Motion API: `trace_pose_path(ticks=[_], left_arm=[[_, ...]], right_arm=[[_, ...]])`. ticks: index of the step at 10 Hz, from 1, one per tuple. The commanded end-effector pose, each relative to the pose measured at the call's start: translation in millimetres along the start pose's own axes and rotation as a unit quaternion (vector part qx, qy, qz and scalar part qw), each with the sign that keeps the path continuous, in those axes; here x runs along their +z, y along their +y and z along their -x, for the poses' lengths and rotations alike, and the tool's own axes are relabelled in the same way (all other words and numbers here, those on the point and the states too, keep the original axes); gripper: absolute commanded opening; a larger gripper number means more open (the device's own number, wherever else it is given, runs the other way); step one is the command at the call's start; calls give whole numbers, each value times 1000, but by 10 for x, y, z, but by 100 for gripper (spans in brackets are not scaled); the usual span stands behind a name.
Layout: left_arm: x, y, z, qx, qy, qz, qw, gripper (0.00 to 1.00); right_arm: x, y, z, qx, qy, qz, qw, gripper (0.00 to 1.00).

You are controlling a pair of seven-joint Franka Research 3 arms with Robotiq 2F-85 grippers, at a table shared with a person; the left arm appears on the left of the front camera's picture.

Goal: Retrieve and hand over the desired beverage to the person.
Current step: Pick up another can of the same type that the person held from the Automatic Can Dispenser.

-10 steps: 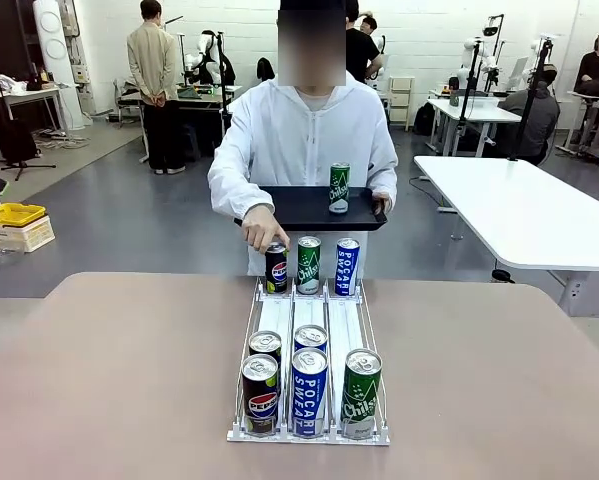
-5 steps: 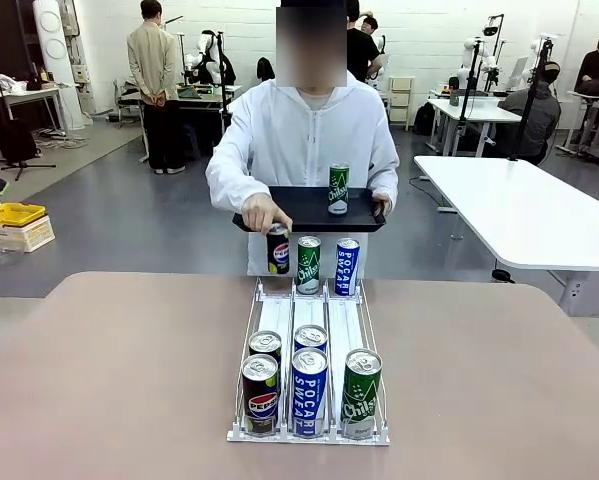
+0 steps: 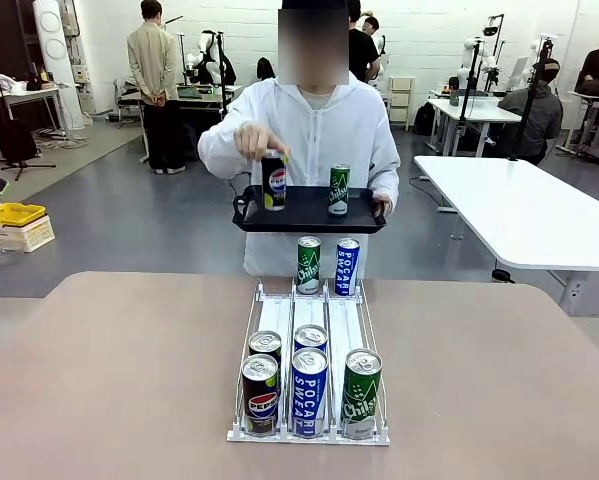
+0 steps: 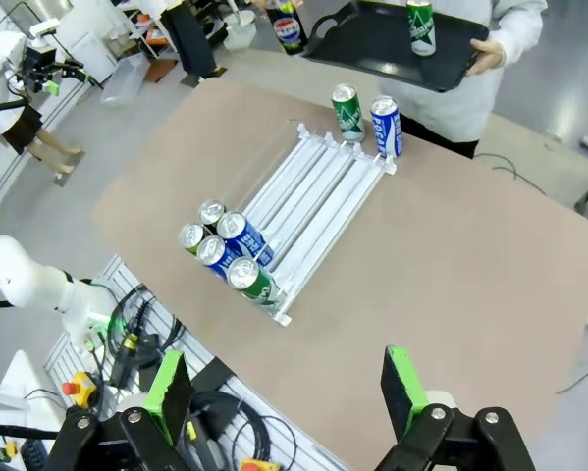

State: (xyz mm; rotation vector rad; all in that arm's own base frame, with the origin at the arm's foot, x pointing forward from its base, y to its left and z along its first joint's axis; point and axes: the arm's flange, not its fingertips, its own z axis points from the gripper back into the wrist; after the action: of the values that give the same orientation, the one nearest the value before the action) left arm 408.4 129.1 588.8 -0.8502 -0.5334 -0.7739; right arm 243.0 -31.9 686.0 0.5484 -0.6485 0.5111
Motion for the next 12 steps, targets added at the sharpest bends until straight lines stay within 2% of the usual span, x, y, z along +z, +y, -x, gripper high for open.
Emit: trace_pose_path(ticks=[1,12], left_arm=[[20,-19,-19,0,-4,4,1000,100],[20,-19,-19,0,-4,4,1000,100]], right_arm=[[-14,16,4,2,0,-2,1000,100],[-14,16,4,2,0,-2,1000,100]])
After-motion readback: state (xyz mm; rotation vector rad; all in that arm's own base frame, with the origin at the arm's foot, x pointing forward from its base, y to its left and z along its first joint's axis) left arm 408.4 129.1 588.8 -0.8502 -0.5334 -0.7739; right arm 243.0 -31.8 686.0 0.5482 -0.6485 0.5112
